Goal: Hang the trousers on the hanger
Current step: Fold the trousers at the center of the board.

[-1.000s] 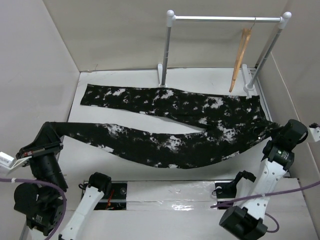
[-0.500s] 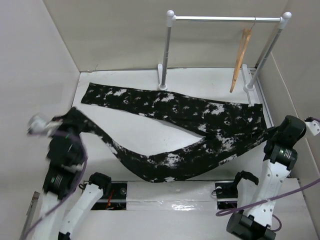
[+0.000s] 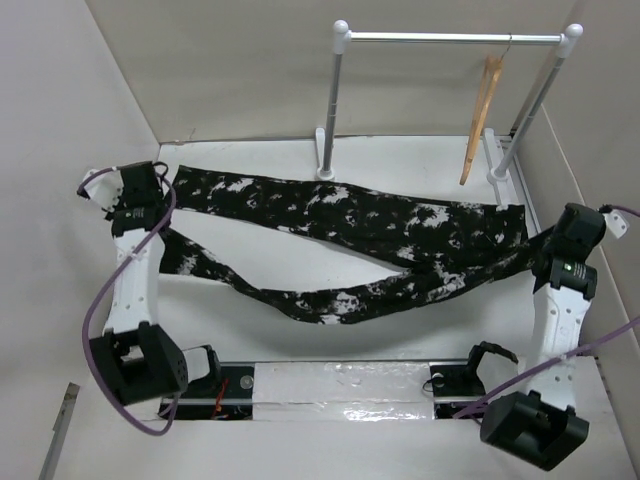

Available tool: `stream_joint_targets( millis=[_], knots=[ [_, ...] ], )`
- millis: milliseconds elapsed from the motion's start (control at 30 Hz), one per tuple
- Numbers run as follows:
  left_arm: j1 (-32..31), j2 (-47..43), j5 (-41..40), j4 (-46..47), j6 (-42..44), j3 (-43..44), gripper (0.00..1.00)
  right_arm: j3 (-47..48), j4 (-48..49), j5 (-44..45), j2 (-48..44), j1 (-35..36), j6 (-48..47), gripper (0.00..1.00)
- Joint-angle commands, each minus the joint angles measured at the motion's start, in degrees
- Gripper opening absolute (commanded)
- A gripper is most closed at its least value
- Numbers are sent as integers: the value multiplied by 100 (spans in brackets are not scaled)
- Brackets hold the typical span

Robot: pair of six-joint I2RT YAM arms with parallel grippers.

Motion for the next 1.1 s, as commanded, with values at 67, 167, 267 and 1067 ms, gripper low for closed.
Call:
stream_joint_targets(
  millis=[67, 167, 267, 1067],
  knots=[
    [550, 909, 130, -575, -511, 809, 0, 595, 821, 169, 634, 119, 146, 0],
    [550, 1341, -144, -831, -415, 1643, 0, 578, 1058, -68, 1100, 119, 471, 0],
    [550, 1597, -74, -779, -257, 2391, 0, 542, 1357, -218, 1443, 66, 683, 0],
    [602, 2924, -557, -506, 710, 3315, 0, 2625, 1358, 502, 4141, 66, 648, 0]
  ],
)
